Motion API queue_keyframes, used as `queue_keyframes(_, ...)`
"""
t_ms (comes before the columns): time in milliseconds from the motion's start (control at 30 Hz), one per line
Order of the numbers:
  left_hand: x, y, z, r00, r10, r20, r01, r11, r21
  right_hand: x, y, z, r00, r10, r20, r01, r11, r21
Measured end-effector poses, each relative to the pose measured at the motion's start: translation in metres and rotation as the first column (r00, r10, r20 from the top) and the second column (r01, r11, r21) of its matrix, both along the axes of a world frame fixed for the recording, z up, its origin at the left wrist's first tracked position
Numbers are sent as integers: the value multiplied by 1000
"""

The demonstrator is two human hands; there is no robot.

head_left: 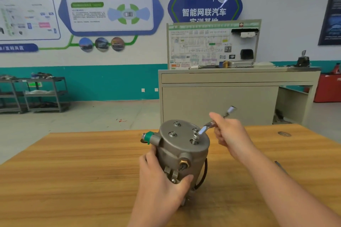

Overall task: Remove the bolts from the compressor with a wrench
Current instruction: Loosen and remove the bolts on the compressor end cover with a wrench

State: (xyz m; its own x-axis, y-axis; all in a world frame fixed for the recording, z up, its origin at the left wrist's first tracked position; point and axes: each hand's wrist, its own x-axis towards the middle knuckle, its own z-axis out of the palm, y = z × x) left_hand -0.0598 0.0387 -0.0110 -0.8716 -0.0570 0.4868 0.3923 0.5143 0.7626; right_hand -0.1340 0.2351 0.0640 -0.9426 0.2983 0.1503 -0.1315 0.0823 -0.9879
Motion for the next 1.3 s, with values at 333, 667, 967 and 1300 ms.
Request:
queue_keyframes(333, 4, -1, 2, 1000, 14, -10, -15, 1000, -19, 38, -99, 79, 914, 392, -102, -91, 443, 892)
queue_keyframes(667, 4, -19, -2, 992, -125, -22, 126, 991, 52, 111, -5, -24, 723, 414, -553, -266, 906, 329)
queue_keyframes(967, 4, -19, -10, 996, -84, -31, 87, 989, 117, 32, -13, 21, 925, 366, 102, -268, 819, -508)
queue_keyframes(1300, 14, -24, -3, 997, -72, -7, 72, 981, 180, 10, -74, 75, 952, 244, 183, -304, 791, 530)
